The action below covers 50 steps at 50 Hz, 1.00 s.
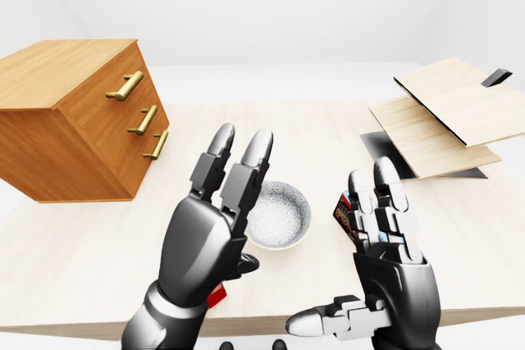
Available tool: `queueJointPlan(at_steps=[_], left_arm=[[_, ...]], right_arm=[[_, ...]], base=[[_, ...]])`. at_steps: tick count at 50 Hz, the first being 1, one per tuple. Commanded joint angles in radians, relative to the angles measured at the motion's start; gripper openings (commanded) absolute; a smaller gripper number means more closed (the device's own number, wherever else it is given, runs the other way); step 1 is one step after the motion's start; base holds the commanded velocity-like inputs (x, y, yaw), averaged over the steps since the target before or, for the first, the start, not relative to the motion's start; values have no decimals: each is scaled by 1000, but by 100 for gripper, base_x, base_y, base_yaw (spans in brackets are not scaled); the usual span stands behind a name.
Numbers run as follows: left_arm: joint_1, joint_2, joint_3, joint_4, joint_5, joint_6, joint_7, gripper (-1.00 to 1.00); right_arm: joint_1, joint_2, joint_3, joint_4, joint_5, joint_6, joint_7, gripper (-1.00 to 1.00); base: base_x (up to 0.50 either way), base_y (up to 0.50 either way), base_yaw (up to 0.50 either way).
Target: Close the top drawer of the cabinet and put the bowl on top of it.
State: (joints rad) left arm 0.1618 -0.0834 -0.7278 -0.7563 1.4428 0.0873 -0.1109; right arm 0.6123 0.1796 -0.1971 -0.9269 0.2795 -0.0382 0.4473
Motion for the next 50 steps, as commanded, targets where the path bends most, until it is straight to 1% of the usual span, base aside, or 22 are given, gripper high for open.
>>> queueJointPlan(at_steps=[1,4,5,8,19,27,29,36,42,47,50], left_arm=[[-7,-13,36,28,15,0,-1,100],[-10,-13,40,35,16,0,3,100],[-19,-16,57,48,15,0,3,100],[-23,-19,67,79,9,0,8,100],[6,5,21,213,49,0,28,100],[8,4,6,226,78,0,11,100],[4,1,16,245,77,0,10,100],[-13,-9,43,272,81,0,7,100],[-26,-18,60,314,68,0,24,100],[-41,-26,84,338,68,0,25,100],[-41,-28,88,368,66,0,29,100]], right_arm=[[5,-5,4,-1,2,-4,-2,100],[3,-5,5,-1,1,-2,-3,100],[4,-5,7,0,-2,-4,-3,100],[5,-5,7,-1,-1,-4,-4,100],[2,-4,-2,-4,8,3,0,100],[-4,-2,-3,0,4,7,1,100],[-3,-3,-6,-4,10,11,3,100],[0,1,-7,-7,11,10,8,100],[2,0,-7,-10,17,17,15,100],[-2,2,-6,-8,14,18,17,100],[2,2,-4,-7,12,12,18,100]], base=[[0,0,0],[0,0,0],[0,0,0],[0,0,0],[0,0,0],[0,0,0],[0,0,0],[0,0,0],[0,0,0],[0,0,0],[0,0,0]])
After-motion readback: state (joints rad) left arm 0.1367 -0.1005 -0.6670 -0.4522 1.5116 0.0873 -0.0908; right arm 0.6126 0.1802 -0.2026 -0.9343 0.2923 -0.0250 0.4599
